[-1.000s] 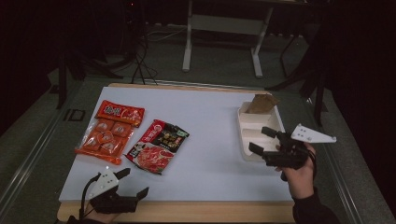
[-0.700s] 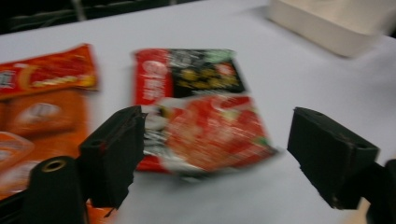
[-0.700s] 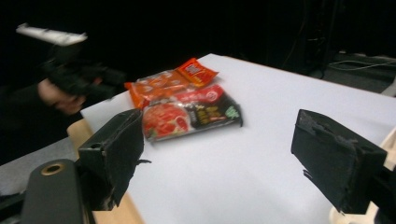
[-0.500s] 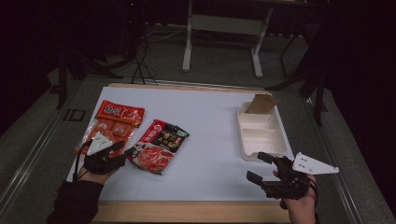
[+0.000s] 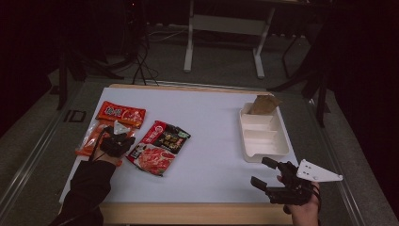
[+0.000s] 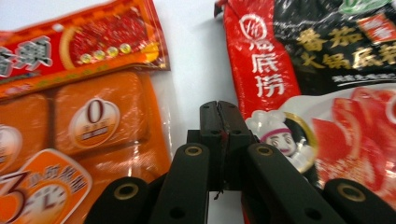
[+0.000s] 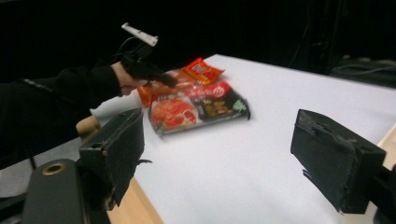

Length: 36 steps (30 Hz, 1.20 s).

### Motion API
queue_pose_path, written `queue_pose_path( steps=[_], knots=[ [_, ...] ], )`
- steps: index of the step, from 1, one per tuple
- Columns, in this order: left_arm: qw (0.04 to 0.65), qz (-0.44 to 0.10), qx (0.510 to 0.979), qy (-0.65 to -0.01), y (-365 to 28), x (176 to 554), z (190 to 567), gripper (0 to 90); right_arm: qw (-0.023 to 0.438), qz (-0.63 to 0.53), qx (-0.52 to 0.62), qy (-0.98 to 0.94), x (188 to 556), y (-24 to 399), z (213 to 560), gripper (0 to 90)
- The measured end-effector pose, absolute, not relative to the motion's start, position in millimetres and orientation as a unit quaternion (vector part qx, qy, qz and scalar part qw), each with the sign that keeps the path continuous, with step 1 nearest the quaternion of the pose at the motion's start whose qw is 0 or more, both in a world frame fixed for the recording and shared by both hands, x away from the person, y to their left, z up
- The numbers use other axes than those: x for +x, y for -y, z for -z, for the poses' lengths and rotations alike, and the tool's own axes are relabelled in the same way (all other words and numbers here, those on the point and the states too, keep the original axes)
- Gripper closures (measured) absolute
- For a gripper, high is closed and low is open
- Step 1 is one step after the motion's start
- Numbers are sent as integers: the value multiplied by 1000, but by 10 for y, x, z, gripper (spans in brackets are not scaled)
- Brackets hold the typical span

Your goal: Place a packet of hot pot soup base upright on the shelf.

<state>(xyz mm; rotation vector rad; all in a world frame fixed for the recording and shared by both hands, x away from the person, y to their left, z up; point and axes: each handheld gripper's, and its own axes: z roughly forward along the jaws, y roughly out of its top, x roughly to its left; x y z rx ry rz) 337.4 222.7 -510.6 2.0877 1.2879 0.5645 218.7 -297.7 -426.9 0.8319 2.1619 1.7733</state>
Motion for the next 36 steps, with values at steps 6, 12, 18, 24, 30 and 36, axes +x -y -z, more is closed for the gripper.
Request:
queue_pose_path(
  steps=[6,12,18,24,30,36],
  knots=[
    [254,-198,816,-479,-2097,3544,5196,899,98,-596,285,-744,2177,2979,4331,175],
    [244,-187,829,-467,-2018,3601,5175,900,99,-598,291,-740,2181,3004,4335,175],
    [232,-175,840,-458,-1991,3617,5157,900,95,-597,298,-739,2189,3019,4349,176],
    [235,-159,841,-460,-1977,3616,5153,900,90,-598,300,-737,2201,3012,4350,175],
    [243,-143,847,-451,-1903,3526,5151,900,92,-595,299,-740,2216,2993,4348,176],
    [258,-123,846,-451,-1792,3417,5157,900,89,-595,297,-742,2219,2964,4339,176]
  ],
)
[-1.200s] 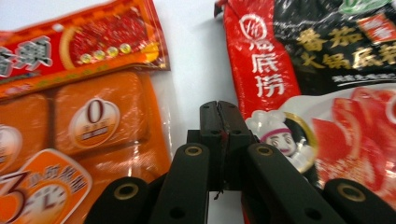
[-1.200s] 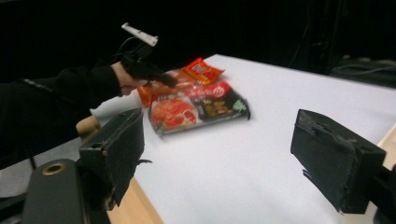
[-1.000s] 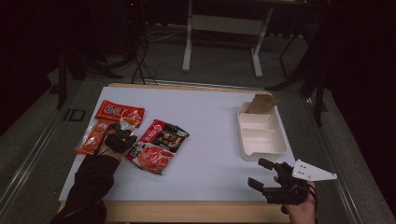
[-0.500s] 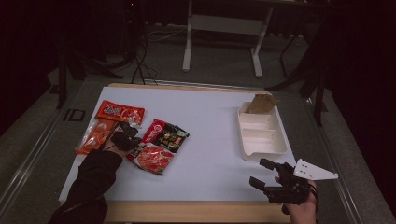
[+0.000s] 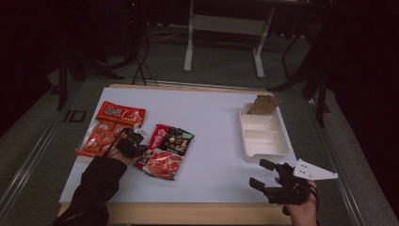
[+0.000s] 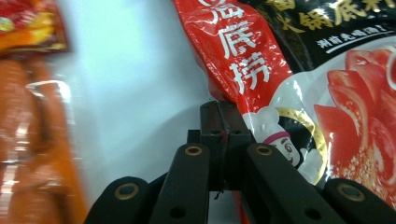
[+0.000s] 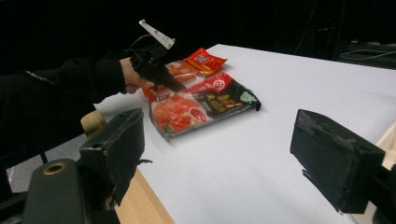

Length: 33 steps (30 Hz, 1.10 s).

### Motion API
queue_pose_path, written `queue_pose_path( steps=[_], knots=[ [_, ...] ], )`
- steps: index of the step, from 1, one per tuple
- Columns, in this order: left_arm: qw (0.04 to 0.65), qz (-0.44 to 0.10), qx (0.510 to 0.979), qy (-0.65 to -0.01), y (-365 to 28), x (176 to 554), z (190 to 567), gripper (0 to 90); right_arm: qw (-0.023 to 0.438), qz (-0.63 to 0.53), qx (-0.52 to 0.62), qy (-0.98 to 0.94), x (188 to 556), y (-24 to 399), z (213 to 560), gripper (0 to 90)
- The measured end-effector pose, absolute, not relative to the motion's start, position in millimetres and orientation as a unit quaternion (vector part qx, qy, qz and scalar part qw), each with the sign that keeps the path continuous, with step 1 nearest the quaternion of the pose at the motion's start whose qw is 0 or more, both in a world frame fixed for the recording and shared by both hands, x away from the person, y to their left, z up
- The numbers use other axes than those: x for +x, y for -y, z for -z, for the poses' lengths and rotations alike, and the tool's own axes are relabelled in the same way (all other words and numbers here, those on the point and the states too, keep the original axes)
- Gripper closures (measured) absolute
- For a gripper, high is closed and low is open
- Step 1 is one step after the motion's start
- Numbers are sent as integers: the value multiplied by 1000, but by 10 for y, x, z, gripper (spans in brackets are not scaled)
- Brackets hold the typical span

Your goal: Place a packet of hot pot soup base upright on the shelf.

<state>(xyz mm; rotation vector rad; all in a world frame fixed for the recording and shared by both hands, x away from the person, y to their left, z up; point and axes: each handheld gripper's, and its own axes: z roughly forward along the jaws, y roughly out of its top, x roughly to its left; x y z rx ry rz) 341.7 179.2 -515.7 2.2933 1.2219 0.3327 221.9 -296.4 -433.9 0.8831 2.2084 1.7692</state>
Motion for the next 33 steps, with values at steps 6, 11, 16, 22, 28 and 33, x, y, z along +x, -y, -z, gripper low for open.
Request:
queue_pose_path(
  steps=[6,11,16,22,28,33],
  knots=[
    [271,-105,854,-432,-1596,3287,5162,900,87,-593,292,-745,2228,2943,4345,176],
    [284,-84,856,-423,-1403,3187,5168,900,86,-592,293,-746,2229,2946,4349,176],
    [292,-71,862,-409,-1228,3107,5170,900,88,-592,292,-745,2221,2951,4342,176],
    [303,-45,871,-384,-1050,3027,5175,900,87,-592,292,-746,2222,2952,4349,176],
    [300,-43,878,-370,-930,2989,5160,900,88,-590,290,-748,2222,2945,4349,176],
    [302,-42,881,-361,-883,2993,5162,898,91,-587,292,-749,2227,2951,4357,176]
  ],
)
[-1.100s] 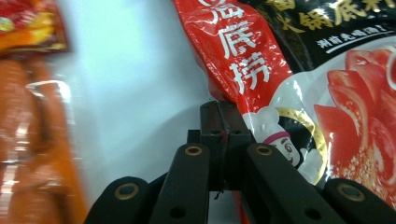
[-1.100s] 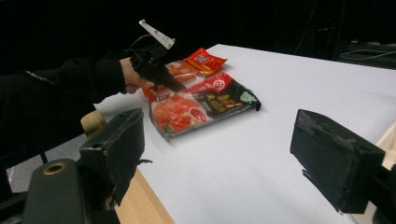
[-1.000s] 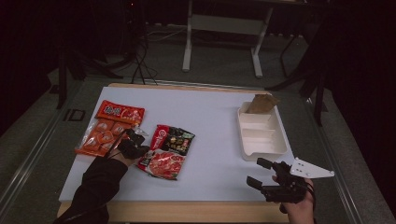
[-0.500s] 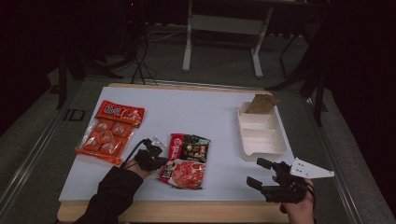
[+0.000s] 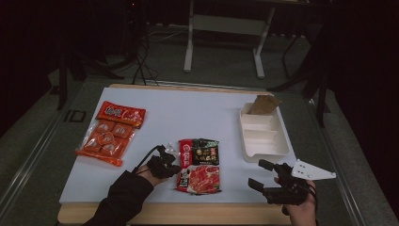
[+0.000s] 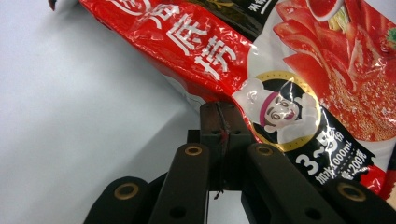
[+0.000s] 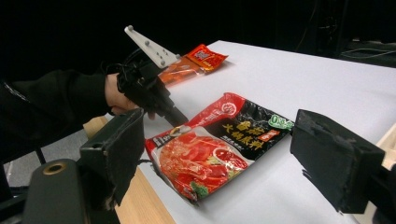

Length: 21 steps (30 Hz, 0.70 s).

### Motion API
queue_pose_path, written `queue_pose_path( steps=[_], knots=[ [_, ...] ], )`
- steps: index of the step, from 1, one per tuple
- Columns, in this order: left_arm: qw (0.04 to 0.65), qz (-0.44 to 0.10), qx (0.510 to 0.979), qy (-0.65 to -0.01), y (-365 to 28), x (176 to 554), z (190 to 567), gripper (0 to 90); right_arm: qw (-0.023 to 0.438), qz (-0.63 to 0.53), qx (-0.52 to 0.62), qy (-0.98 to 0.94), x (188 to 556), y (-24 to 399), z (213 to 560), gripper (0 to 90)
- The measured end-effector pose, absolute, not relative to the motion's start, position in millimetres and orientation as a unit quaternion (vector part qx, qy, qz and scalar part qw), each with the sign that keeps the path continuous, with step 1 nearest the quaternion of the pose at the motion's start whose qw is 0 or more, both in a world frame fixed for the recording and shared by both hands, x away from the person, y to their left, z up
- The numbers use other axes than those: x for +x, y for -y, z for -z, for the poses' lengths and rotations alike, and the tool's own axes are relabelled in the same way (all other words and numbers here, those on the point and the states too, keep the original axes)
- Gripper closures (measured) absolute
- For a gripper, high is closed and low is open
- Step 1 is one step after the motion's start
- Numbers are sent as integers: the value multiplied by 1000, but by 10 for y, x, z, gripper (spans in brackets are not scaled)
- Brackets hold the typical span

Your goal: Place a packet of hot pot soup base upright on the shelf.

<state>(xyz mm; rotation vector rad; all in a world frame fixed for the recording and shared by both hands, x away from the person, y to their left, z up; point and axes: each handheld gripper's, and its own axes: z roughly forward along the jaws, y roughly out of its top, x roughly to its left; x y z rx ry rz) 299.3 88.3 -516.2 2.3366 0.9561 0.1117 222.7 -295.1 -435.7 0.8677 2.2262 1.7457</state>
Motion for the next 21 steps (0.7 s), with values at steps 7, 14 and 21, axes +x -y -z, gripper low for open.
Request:
queue_pose_path(
  steps=[7,14,21],
  knots=[
    [321,-46,866,-381,-1002,3049,5160,868,103,-579,288,-756,2216,2938,4375,176],
    [355,-50,840,-408,-1101,3102,4961,681,120,-578,279,-757,2213,2924,4371,176],
    [394,-70,814,-420,-1097,3155,4836,566,131,-581,275,-754,2207,2931,4368,175]
  ],
)
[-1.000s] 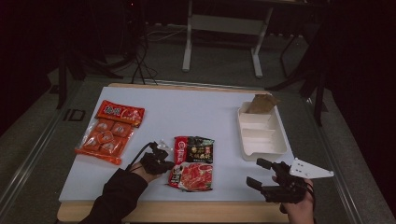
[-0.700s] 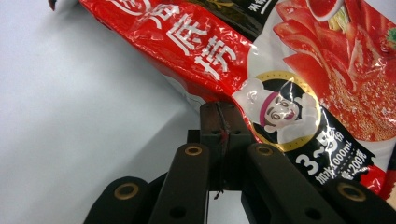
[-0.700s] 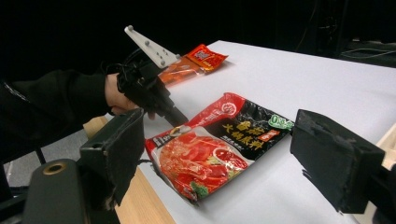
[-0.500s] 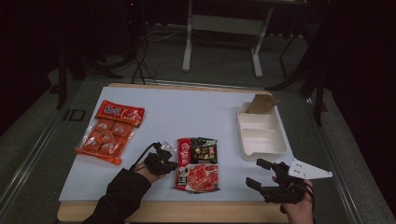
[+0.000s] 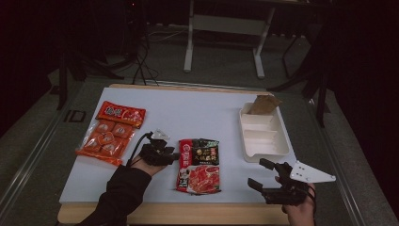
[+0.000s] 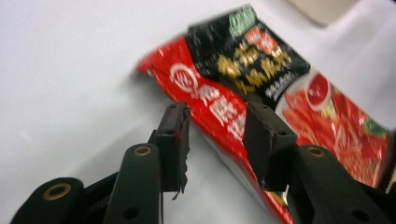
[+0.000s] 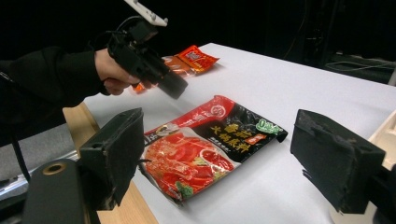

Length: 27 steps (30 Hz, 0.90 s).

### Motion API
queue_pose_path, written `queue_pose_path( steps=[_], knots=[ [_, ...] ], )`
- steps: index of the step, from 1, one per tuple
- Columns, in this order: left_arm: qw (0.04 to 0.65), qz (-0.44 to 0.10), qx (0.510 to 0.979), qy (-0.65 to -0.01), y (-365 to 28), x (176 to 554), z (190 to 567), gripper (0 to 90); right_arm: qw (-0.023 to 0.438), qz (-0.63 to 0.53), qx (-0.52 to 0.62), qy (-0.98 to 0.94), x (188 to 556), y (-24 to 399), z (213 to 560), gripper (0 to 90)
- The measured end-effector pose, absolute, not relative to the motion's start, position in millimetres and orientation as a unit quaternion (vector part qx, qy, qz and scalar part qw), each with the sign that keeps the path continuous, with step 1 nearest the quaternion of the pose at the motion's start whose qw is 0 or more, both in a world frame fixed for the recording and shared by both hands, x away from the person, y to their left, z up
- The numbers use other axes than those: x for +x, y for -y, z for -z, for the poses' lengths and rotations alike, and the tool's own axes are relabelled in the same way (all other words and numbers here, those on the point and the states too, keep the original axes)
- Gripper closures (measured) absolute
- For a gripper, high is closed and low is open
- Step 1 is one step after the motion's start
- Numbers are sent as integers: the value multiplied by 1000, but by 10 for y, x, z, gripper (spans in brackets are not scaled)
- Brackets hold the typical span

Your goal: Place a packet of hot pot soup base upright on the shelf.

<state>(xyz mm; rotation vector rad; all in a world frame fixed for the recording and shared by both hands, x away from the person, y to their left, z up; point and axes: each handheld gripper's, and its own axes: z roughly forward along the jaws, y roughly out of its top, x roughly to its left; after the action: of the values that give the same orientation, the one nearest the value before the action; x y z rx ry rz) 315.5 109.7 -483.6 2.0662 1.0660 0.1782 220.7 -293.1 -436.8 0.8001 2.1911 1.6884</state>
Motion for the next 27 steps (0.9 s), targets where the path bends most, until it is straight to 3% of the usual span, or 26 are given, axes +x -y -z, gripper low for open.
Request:
queue_pose_path(
  steps=[2,3,8,9,20,26,27],
  knots=[
    [396,-71,811,-424,-1083,3194,4829,565,131,-579,275,-756,2202,2927,4371,174],
    [397,-75,809,-427,-1068,3211,4829,496,133,-576,275,-758,2201,2921,4376,174],
    [391,-76,811,-428,-970,3322,4857,490,134,-570,270,-764,2201,2902,4392,173],
    [387,-81,812,-430,-951,3337,4866,449,133,-569,267,-767,2199,2896,4397,173],
    [354,-105,802,-470,-809,3583,5117,454,129,-563,262,-773,2189,2884,4423,173],
    [341,-75,795,-495,-794,3706,5280,466,127,-560,259,-777,2192,2881,4435,173],
    [353,-61,789,-499,-789,3711,5345,515,126,-560,259,-776,2190,2883,4434,173]
  ],
)
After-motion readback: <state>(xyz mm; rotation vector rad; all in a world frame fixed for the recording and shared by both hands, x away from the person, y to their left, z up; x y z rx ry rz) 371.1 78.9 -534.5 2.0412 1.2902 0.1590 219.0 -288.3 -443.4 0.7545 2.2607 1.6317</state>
